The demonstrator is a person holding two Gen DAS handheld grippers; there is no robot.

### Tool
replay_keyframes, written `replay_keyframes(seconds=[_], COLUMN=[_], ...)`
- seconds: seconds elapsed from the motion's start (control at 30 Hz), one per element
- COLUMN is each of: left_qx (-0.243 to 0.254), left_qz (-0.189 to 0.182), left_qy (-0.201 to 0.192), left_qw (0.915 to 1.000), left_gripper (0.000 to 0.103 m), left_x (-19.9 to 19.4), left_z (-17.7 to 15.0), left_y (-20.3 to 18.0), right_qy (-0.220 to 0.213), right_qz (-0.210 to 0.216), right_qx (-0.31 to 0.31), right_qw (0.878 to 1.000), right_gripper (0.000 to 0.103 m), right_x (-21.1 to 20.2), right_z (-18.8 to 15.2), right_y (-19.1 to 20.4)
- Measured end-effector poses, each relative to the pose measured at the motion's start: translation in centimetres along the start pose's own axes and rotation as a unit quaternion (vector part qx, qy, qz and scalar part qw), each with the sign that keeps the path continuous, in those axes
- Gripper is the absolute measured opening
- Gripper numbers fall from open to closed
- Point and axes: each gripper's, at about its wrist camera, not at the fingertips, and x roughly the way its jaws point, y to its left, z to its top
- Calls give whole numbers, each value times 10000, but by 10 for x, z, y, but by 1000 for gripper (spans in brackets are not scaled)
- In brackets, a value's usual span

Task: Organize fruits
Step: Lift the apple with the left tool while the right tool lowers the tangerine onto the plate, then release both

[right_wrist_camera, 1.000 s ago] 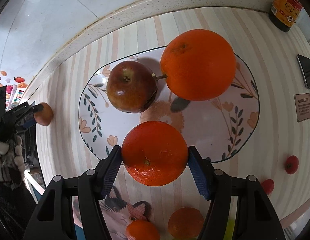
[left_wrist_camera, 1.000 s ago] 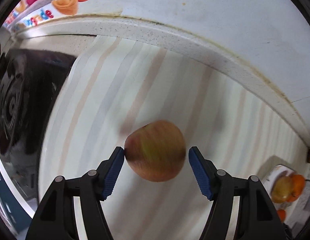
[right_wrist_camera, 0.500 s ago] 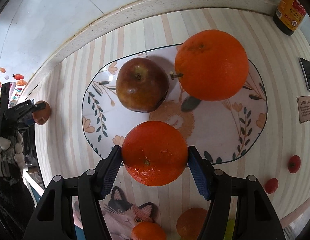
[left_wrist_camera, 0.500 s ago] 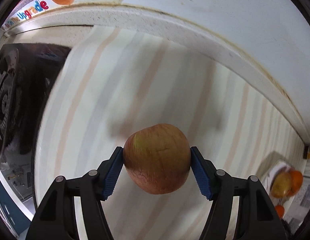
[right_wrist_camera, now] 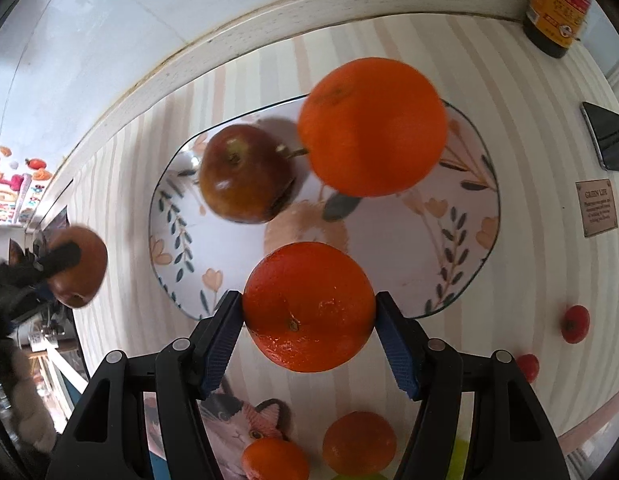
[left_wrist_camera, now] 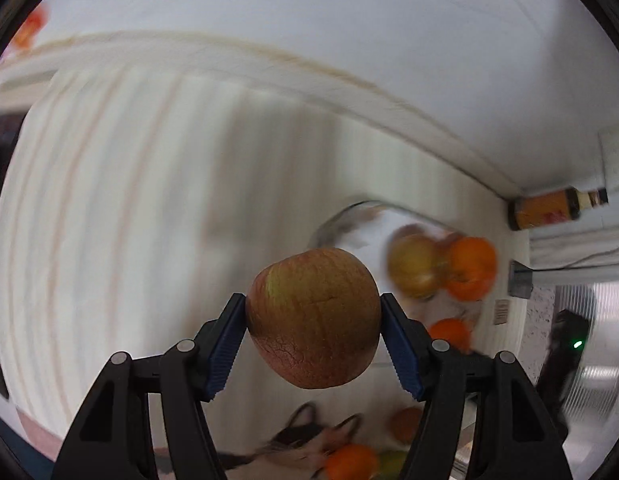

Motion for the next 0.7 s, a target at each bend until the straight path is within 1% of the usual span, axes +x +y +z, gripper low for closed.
replay_keyframes(seconds=[0.03,0.13,0.23,0.3,0.37,0.47,0.53,0.7], left_qx=[134,495,765,886,925,885,909,1070], left_qz=[53,288,664,846,957,1037,1036,1242], left_qy=[-10,145,232,279,370,492,467,520], left_qw=[9999,9983,9946,9921,9904,9894,9894,9851], left_gripper=[64,64,64,64,64,65,65,65], left_x=[4,28,51,60,75,84,86,94], left_z=[9,31,40,44,44,45,45,44], left_y=[-8,-37,-51,-51,-58,-54,-56,-66], right_qy=[-14,-30,1,23,38,72,93,97], right_qz=[3,-70,-131,-166,-175,-163,-157,-166], right_qx=[20,4,-36,-47,-41,-48,-66,-162], right_qw=[10000,10000,9999,9998,9998,9998,9998,9997], right_gripper=[69,69,69,69,69,69,69,70], right_x=[1,6,12,15,18,20,22,22], right_z=[1,7,12,15,15,19,21,25], right_y=[-3,-5,-6,-7,-6,-9,-10,-10])
